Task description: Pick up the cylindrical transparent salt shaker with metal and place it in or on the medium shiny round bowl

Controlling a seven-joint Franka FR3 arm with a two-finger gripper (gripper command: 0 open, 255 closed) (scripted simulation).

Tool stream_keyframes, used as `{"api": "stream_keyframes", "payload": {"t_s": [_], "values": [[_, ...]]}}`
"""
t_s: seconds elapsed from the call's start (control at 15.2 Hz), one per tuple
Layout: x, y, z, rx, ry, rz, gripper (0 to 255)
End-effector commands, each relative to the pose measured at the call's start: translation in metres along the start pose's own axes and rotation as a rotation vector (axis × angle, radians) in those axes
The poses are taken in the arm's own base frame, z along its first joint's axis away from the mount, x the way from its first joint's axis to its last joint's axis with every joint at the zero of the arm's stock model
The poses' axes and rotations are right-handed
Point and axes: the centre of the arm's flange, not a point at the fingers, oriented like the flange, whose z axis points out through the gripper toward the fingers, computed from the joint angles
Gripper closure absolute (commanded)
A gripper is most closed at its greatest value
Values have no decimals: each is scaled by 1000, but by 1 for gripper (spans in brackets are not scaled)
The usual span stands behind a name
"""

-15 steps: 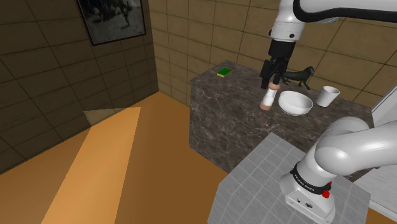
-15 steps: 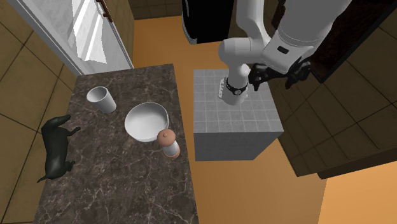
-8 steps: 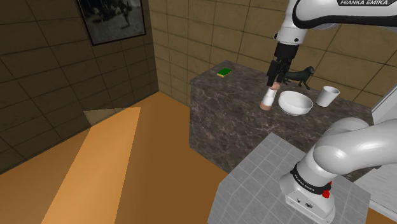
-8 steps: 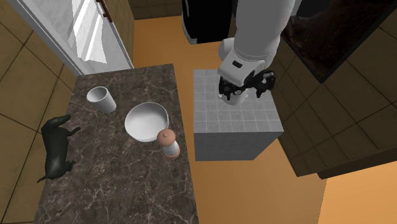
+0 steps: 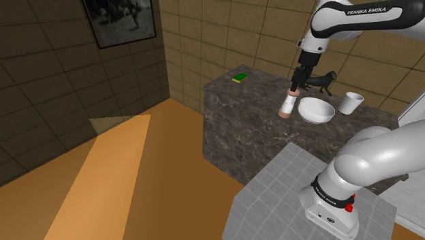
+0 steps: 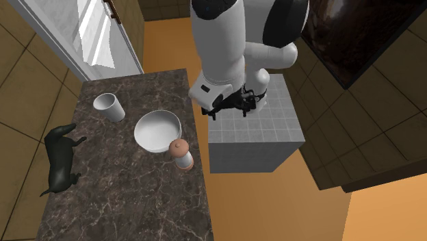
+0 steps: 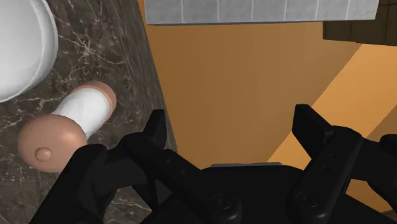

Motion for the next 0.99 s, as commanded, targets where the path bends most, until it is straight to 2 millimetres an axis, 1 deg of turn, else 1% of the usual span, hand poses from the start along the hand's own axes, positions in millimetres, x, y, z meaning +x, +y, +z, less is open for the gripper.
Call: {"api": "stream_keyframes", "payload": {"t_s": [0.0, 0.79, 0.86, 0.92], "values": [[6, 28, 5, 1, 7, -11, 0], [37, 182, 36, 19, 50, -65, 0], [40, 192, 38, 20, 53, -69, 0], [40, 192, 44, 20, 53, -69, 0]]}}
